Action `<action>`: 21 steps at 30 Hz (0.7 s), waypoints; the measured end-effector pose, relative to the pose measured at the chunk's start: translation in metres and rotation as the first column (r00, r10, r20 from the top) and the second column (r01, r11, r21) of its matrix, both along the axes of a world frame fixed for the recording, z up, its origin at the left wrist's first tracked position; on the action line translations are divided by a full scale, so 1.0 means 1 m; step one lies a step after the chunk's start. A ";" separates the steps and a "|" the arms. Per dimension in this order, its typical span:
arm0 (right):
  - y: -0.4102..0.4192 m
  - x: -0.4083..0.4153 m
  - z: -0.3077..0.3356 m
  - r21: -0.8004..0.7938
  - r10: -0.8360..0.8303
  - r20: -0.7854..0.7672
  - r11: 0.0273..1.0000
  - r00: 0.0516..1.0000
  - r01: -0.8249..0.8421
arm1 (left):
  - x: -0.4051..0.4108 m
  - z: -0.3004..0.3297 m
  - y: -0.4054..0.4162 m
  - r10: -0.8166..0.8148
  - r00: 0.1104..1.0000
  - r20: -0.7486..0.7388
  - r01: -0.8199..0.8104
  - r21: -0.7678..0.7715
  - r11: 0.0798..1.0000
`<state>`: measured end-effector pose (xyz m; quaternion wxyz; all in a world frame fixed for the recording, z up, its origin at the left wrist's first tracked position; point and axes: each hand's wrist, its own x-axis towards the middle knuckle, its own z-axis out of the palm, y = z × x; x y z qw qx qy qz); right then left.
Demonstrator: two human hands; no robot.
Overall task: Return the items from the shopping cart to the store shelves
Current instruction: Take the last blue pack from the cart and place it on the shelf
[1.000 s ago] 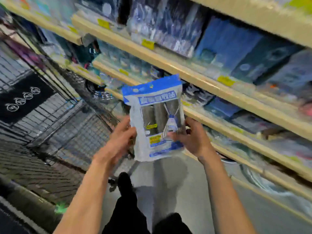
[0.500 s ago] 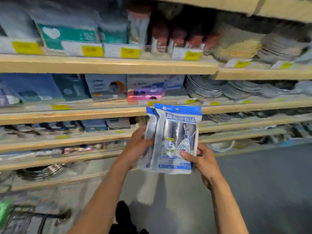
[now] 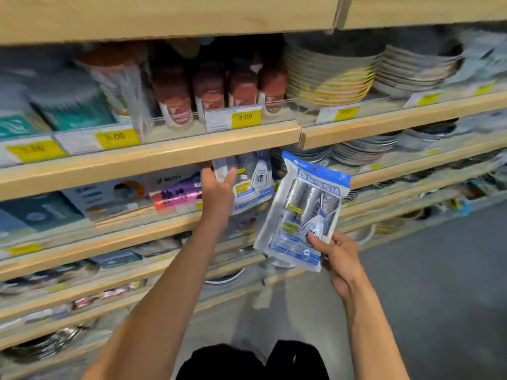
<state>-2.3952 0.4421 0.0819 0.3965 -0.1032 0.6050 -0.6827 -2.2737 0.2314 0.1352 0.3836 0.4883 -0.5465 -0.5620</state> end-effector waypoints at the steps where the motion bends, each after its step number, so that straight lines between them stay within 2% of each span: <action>1: -0.003 -0.005 -0.002 -0.005 0.022 -0.016 1.000 1.000 -0.022 | -0.005 0.001 -0.002 0.040 0.999 0.007 -0.041 0.032 0.999; 7: -0.020 -0.042 -0.011 0.002 0.209 -0.067 0.978 0.976 -0.209 | -0.029 0.009 -0.009 0.170 0.985 -0.031 -0.165 0.129 0.978; 12: -0.031 -0.061 -0.012 0.018 0.282 -0.087 0.959 0.955 -0.282 | -0.034 0.014 -0.020 0.269 0.963 0.007 -0.268 0.070 0.961; 14: -0.033 -0.066 -0.014 0.013 0.308 -0.083 0.951 0.948 -0.308 | -0.034 0.010 -0.022 0.249 0.963 0.107 -0.255 0.042 0.966; 16: -0.034 -0.070 -0.016 0.006 0.317 -0.069 0.948 0.946 -0.318 | -0.032 0.008 -0.020 0.195 0.927 0.319 -0.180 -0.077 0.981; 17: -0.034 -0.071 -0.016 -0.004 0.324 -0.064 0.946 0.944 -0.324 | -0.030 0.009 -0.018 0.203 0.874 0.442 -0.131 -0.189 0.973; 19: -0.034 -0.072 -0.015 -0.018 0.341 -0.068 0.939 0.937 -0.343 | -0.025 0.013 -0.017 0.287 0.749 0.598 -0.029 -0.403 0.915; 21: -0.035 -0.072 -0.014 -0.020 0.349 -0.079 0.936 0.934 -0.352 | -0.021 0.019 -0.018 0.282 0.645 0.711 0.105 -0.448 0.888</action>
